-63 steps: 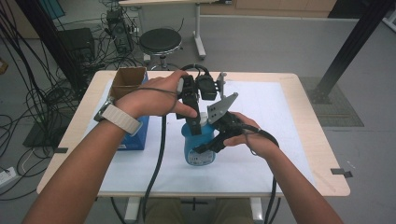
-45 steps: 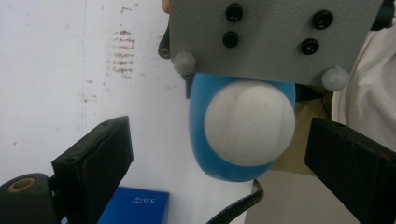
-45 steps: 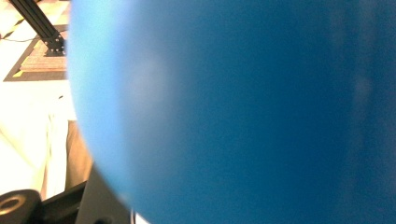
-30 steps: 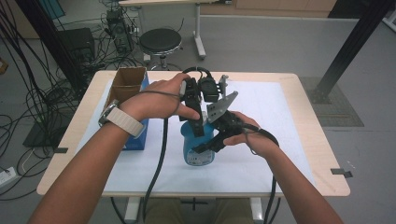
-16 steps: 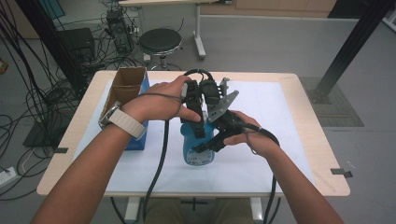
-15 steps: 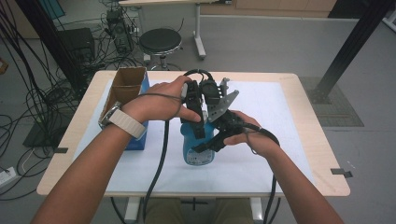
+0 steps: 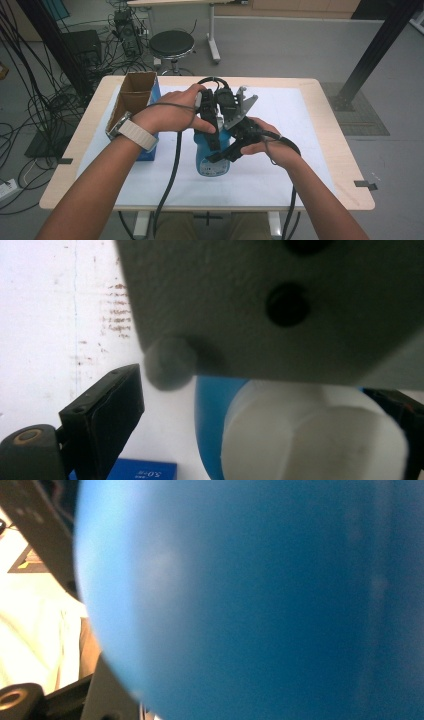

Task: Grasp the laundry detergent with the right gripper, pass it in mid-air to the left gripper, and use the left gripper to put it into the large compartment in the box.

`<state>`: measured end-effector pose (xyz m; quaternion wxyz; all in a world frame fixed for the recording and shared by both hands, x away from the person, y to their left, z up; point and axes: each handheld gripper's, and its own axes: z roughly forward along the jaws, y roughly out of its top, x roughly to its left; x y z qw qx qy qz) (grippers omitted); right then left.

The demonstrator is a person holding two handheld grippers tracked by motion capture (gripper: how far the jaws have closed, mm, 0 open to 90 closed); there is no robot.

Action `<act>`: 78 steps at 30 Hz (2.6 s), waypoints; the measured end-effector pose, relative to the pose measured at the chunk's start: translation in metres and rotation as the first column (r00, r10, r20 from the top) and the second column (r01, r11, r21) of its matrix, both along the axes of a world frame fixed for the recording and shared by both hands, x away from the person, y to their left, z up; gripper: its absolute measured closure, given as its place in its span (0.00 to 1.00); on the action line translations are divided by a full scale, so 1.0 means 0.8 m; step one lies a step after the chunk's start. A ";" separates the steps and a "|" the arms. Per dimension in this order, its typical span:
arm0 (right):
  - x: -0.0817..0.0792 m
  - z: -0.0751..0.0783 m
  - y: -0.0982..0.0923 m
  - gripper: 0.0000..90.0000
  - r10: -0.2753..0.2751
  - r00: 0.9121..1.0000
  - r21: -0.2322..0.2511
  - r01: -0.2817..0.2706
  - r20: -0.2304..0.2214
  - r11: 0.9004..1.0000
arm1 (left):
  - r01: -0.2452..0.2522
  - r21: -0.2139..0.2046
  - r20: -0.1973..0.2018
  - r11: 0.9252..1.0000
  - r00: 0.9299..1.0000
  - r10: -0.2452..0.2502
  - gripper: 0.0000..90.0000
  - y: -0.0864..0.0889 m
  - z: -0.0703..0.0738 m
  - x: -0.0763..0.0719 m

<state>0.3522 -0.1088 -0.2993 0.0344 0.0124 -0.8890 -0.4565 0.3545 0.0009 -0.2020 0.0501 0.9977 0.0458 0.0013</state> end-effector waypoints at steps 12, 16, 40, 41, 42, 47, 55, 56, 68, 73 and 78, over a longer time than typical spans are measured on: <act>0.001 0.001 -0.001 0.48 0.009 1.000 0.013 -0.009 0.009 1.000 | 0.012 -0.011 -0.003 1.000 1.000 -0.012 0.16 -0.001 -0.003 -0.001; 0.001 0.001 -0.001 0.48 0.007 1.000 0.017 -0.007 0.007 1.000 | 0.008 -0.023 -0.006 1.000 1.000 -0.008 0.17 -0.001 -0.004 -0.001; -0.002 0.003 -0.002 0.48 0.003 1.000 0.024 -0.002 -0.013 1.000 | 0.023 -0.052 -0.031 0.998 0.999 -0.025 0.30 -0.001 -0.004 -0.004; -0.003 0.003 -0.002 0.48 -0.008 1.000 0.018 0.009 -0.014 1.000 | 0.022 -0.052 -0.031 0.998 0.999 -0.024 0.30 -0.001 -0.004 -0.004; -0.002 0.003 -0.002 0.48 -0.002 1.000 0.022 0.003 -0.013 1.000 | 0.023 -0.053 -0.038 0.998 0.999 -0.025 0.31 -0.001 -0.004 -0.004; -0.001 0.001 -0.002 0.48 0.004 1.000 0.027 -0.004 0.002 1.000 | 0.029 -0.051 -0.055 0.998 0.998 -0.032 0.38 -0.001 -0.004 -0.005; -0.001 0.001 -0.002 0.48 0.004 1.000 0.027 -0.004 -0.005 1.000 | 0.032 -0.052 -0.056 0.998 0.998 -0.035 0.41 0.000 -0.004 -0.006; -0.001 0.001 -0.002 0.48 0.001 1.000 0.025 -0.001 -0.006 1.000 | 0.032 -0.051 -0.057 0.998 0.998 -0.035 0.41 0.000 -0.004 -0.006; -0.001 0.001 -0.003 0.48 0.000 1.000 0.024 0.000 -0.001 1.000 | 0.026 -0.056 -0.051 0.998 0.998 -0.029 0.42 0.000 -0.004 -0.007; -0.001 0.002 -0.003 0.48 -0.002 1.000 0.024 0.002 -0.003 1.000 | 0.024 -0.060 -0.053 0.998 0.998 -0.027 0.42 0.000 -0.003 -0.007; -0.001 0.002 -0.003 0.48 0.000 1.000 0.023 0.000 -0.007 1.000 | 0.022 -0.059 -0.056 0.998 0.998 -0.025 0.42 0.001 -0.003 -0.006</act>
